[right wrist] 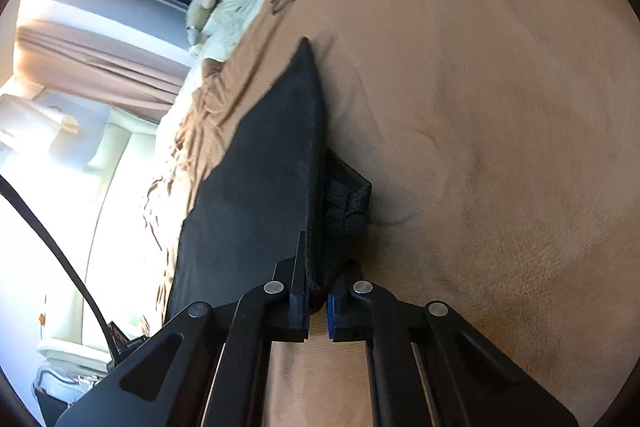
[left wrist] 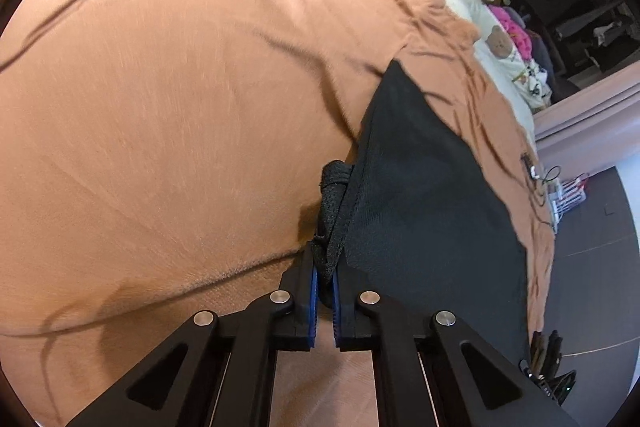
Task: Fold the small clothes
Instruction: 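Grasp the shirt's side edge with the left gripper while the right gripper grasps it, then open both grippers and release the shirt's side edge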
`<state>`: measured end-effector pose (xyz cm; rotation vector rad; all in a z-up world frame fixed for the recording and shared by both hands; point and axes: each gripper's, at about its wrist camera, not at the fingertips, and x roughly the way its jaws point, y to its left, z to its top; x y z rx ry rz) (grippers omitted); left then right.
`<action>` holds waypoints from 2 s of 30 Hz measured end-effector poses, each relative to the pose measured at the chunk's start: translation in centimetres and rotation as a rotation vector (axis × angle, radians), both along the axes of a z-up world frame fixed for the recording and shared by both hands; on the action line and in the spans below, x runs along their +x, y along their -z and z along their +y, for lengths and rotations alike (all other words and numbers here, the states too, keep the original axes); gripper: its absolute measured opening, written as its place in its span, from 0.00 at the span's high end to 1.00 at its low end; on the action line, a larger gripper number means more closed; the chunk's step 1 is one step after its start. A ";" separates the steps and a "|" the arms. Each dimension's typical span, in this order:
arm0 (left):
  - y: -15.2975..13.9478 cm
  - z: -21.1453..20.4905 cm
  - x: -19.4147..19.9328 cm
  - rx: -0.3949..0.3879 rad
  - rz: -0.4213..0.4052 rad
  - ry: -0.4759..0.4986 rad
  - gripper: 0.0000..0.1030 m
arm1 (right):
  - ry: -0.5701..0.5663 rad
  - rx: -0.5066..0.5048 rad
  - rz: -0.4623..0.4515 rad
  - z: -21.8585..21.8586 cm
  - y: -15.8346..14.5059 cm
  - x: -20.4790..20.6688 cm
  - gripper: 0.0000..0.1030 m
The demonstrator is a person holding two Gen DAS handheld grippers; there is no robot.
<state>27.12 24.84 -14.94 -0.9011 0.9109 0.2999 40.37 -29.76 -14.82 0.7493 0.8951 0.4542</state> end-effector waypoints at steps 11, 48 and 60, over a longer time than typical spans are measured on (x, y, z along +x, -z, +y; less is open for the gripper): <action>-2.9 -0.4 -2.7 0.030 -0.037 0.047 0.95 | -0.037 -0.052 0.000 0.5 -2.3 -1.9 0.98; 0.9 0.4 -9.0 -0.206 -0.226 0.016 0.83 | 0.052 -0.409 -0.116 2.9 -10.0 -9.4 0.32; 1.5 0.1 -8.8 -0.206 -0.155 0.029 0.44 | -0.068 -0.454 -0.219 10.0 -11.4 -10.1 0.32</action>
